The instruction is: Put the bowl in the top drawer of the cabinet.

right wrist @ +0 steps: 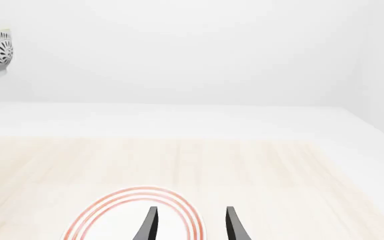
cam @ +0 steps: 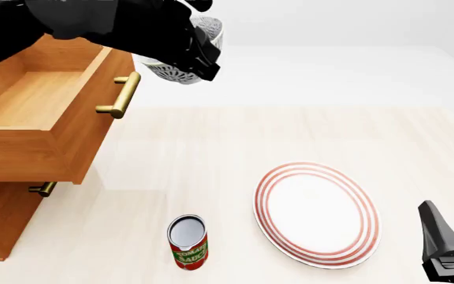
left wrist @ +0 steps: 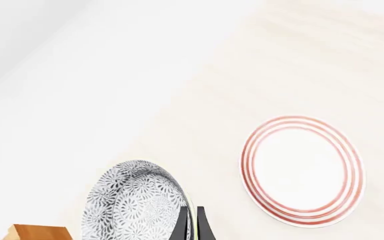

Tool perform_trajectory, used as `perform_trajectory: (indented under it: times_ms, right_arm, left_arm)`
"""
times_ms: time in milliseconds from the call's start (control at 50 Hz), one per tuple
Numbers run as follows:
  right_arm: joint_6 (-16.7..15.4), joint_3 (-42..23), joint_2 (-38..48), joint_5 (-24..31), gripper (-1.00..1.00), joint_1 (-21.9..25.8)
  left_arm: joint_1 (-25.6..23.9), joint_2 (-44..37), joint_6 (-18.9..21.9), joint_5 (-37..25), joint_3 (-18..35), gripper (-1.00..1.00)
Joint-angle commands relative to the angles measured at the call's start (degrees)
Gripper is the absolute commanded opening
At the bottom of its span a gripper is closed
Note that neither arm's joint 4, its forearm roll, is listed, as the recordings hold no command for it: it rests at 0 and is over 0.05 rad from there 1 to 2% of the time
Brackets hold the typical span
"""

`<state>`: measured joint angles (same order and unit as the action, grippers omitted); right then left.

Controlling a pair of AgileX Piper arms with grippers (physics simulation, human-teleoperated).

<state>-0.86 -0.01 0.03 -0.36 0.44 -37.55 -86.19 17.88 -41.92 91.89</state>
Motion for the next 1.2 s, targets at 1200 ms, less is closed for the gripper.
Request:
perform_trajectory:
  times_ms: [1200]
  right_arm:
    - [-0.77,0.00,-0.01,-0.46,1.00,-0.09]
  left_arm:
    - [18.44,9.89,11.14,-3.84,3.91,-1.00]
